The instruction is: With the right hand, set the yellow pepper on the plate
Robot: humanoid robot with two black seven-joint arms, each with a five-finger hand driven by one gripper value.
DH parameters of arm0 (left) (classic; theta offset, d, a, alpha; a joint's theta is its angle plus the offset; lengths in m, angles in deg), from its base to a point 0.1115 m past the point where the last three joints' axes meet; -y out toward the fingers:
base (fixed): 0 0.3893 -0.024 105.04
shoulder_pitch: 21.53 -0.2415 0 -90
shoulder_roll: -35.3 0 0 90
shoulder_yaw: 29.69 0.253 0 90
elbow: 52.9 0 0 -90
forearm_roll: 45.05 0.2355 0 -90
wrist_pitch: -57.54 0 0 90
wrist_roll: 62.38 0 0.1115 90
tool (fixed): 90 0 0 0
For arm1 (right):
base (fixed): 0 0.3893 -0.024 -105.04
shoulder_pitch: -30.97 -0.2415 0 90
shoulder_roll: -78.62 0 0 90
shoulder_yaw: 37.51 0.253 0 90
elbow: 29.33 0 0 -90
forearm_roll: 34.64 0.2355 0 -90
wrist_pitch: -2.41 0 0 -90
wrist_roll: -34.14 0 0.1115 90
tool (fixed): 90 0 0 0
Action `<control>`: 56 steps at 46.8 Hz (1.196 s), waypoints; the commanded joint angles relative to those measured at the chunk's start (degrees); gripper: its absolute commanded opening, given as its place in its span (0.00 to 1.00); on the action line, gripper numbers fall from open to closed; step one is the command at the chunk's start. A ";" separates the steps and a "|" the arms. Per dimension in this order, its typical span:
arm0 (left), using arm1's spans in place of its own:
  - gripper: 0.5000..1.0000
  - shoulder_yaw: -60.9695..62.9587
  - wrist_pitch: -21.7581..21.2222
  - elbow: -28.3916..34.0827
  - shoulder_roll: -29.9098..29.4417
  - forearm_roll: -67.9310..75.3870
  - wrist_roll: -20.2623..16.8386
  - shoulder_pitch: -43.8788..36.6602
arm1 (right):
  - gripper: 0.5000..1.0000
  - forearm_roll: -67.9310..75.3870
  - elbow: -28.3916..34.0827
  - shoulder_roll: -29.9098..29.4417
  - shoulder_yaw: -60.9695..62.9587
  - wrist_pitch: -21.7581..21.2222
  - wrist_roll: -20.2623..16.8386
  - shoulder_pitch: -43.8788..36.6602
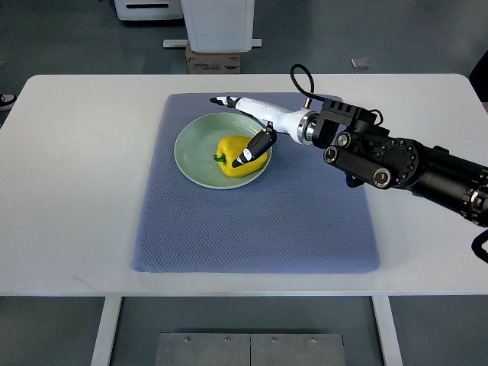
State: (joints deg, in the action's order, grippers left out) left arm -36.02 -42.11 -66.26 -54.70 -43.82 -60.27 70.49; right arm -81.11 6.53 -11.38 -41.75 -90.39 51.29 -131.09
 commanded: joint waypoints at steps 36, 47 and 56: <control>1.00 0.00 -0.01 0.00 0.00 0.00 0.00 0.00 | 1.00 19.31 -0.09 8.00 20.67 7.73 -0.98 10.71; 1.00 0.00 -0.01 0.00 0.00 0.00 0.00 0.00 | 1.00 25.46 -0.09 8.35 26.47 10.80 -0.98 14.31; 1.00 0.00 -0.01 0.00 0.00 0.00 0.00 0.00 | 1.00 30.65 0.00 8.79 32.36 10.89 -1.07 16.86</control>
State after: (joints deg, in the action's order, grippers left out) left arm -36.02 -42.14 -66.26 -54.70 -43.82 -60.27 70.49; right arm -51.72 6.43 -2.55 -11.04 -79.48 50.30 -115.00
